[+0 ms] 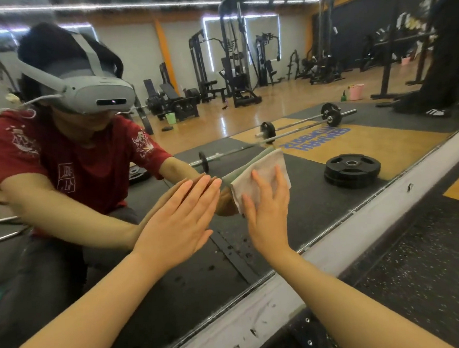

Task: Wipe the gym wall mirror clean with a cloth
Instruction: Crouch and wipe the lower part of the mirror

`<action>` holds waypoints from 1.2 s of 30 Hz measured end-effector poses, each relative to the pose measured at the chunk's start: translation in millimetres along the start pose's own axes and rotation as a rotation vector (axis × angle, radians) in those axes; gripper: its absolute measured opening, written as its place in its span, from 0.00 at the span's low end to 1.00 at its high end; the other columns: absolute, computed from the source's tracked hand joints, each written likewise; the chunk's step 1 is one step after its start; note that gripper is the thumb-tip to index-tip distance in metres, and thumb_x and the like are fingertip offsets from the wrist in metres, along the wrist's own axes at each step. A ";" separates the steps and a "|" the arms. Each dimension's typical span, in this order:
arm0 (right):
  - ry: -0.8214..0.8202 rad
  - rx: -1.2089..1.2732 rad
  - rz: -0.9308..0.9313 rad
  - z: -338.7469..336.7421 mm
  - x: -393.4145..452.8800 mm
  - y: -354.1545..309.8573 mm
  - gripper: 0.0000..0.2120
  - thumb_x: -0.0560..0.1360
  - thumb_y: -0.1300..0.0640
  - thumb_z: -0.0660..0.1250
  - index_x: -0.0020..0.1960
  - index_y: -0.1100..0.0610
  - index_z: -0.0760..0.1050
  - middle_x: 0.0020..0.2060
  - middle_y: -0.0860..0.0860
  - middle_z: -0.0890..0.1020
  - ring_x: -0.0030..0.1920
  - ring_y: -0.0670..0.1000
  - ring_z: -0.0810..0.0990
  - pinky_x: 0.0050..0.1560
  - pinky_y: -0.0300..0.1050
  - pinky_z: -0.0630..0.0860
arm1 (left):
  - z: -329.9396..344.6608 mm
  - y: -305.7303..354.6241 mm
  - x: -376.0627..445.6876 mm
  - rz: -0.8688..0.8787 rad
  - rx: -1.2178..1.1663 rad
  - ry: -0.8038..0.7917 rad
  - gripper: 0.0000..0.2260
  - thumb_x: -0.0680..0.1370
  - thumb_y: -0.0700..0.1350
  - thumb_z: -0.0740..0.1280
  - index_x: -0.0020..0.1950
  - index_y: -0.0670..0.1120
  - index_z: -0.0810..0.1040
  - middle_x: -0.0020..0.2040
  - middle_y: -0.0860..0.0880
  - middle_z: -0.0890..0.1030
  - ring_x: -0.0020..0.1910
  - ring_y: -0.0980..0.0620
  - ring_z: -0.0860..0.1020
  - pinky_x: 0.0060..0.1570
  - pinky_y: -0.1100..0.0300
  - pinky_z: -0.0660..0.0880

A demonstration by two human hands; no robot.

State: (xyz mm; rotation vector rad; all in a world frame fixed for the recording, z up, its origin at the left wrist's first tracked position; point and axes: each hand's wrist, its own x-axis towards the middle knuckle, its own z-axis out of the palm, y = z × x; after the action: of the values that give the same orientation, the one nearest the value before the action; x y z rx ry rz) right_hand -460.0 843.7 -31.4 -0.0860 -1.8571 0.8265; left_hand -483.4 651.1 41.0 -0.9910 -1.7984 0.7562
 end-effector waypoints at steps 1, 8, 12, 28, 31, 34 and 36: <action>0.015 0.058 0.036 1.8 3.7 -4.1 0.24 0.81 0.44 0.58 0.75 0.49 0.61 0.76 0.47 0.52 0.74 0.49 0.54 0.69 0.53 0.62 | 0.8 0.1 0.0 0.002 0.009 0.003 0.36 0.79 0.58 0.58 0.78 0.35 0.55 0.79 0.37 0.56 0.78 0.38 0.54 0.77 0.44 0.49; 0.016 -0.001 0.200 19.1 9.7 -18.9 0.35 0.79 0.37 0.46 0.80 0.52 0.47 0.80 0.52 0.49 0.78 0.51 0.48 0.75 0.54 0.54 | 0.1 1.3 0.2 0.009 -0.019 0.014 0.36 0.79 0.56 0.57 0.79 0.35 0.52 0.79 0.36 0.54 0.78 0.37 0.52 0.77 0.43 0.48; -0.004 0.001 0.206 23.1 2.5 -11.3 0.36 0.78 0.32 0.40 0.80 0.50 0.44 0.80 0.51 0.46 0.79 0.51 0.45 0.77 0.57 0.54 | 0.0 1.3 1.1 0.010 -0.025 0.020 0.36 0.79 0.55 0.58 0.78 0.34 0.52 0.79 0.36 0.54 0.78 0.36 0.53 0.77 0.44 0.46; 0.016 0.060 0.324 8.4 7.9 47.2 0.35 0.77 0.31 0.41 0.77 0.47 0.38 0.76 0.43 0.39 0.78 0.45 0.38 0.79 0.53 0.43 | 3.6 1.0 0.7 0.017 -0.027 0.048 0.34 0.80 0.54 0.56 0.78 0.33 0.54 0.79 0.35 0.51 0.78 0.36 0.52 0.77 0.42 0.47; -0.050 0.051 0.340 3.3 8.6 49.8 0.31 0.79 0.39 0.45 0.75 0.48 0.36 0.77 0.46 0.39 0.78 0.48 0.38 0.78 0.51 0.40 | 4.2 1.3 1.4 0.015 -0.022 0.046 0.34 0.79 0.54 0.56 0.78 0.33 0.55 0.79 0.34 0.51 0.78 0.35 0.52 0.77 0.42 0.47; -0.021 0.030 0.210 -1.1 51.6 29.1 0.32 0.81 0.44 0.49 0.79 0.55 0.42 0.79 0.52 0.42 0.78 0.49 0.39 0.78 0.52 0.39 | 4.3 1.0 0.9 0.018 -0.037 0.054 0.34 0.79 0.54 0.57 0.77 0.33 0.57 0.79 0.34 0.54 0.77 0.35 0.53 0.77 0.42 0.46; 0.018 0.029 0.139 -4.0 80.9 16.8 0.32 0.81 0.44 0.50 0.80 0.56 0.44 0.80 0.54 0.44 0.79 0.50 0.40 0.77 0.52 0.39 | 3.6 0.0 1.2 0.027 -0.041 0.053 0.34 0.79 0.55 0.58 0.77 0.33 0.58 0.78 0.35 0.56 0.77 0.36 0.54 0.77 0.42 0.45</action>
State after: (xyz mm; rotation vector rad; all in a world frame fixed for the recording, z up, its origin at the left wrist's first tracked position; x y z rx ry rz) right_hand -497.8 892.3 23.8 -0.2060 -1.8370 0.9453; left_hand -487.0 651.9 40.1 -1.0546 -1.7644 0.7052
